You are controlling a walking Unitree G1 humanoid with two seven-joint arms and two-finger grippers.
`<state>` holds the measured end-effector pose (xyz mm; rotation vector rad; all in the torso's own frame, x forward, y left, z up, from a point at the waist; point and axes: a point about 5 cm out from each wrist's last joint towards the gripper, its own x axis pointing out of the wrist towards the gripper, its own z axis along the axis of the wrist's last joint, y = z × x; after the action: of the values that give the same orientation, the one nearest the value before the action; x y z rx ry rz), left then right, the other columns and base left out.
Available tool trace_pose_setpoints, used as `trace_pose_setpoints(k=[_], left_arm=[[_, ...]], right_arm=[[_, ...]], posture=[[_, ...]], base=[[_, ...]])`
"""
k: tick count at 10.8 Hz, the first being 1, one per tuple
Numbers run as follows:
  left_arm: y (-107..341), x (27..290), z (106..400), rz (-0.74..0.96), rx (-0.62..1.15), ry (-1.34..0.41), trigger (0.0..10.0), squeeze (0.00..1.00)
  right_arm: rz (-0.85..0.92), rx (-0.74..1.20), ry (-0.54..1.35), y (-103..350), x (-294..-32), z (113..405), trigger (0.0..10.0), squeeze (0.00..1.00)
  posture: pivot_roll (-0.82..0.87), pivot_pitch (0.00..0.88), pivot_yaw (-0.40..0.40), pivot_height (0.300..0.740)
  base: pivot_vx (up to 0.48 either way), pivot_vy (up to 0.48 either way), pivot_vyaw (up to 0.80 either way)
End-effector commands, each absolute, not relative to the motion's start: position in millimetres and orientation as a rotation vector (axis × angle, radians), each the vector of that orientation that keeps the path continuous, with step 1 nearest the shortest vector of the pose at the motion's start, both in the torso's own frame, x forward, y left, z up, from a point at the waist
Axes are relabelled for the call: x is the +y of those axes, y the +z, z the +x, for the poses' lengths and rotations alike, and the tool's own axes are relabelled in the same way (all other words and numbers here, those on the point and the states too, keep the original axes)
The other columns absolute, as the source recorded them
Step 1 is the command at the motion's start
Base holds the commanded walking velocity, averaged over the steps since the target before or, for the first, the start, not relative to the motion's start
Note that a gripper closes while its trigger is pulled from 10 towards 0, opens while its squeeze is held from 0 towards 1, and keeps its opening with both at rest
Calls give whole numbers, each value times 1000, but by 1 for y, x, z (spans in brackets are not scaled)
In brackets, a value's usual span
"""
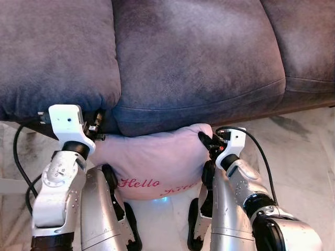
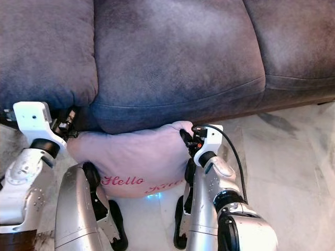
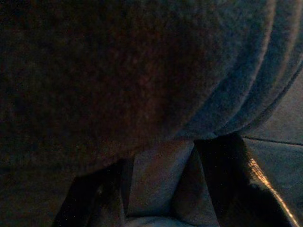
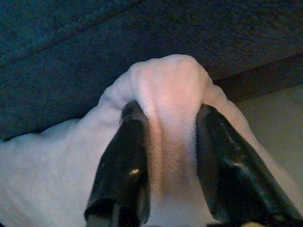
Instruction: Move the pillow to the sofa from floor
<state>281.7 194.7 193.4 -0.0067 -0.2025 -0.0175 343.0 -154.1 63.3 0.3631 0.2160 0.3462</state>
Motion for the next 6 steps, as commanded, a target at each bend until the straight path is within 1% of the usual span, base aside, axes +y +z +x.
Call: trace_pose_setpoints(k=[1,4,6], left_arm=[[199,212,280,-7,-249,87,10000,0],[187,213,291,-39,-232,111,10000,0],[180,209,300,-59,-226,107,10000,0]], right_arm=[[361,231,339,56,-154,337,0,0],[367,218,334,57,-153,338,0,0],[341,205,328,57,-158,337,0,0]], posture=[[181,333,-36,473],[160,268,-47,473],[140,222,-47,473]], base=[[0,0,0],[0,0,0],[0,0,0]])
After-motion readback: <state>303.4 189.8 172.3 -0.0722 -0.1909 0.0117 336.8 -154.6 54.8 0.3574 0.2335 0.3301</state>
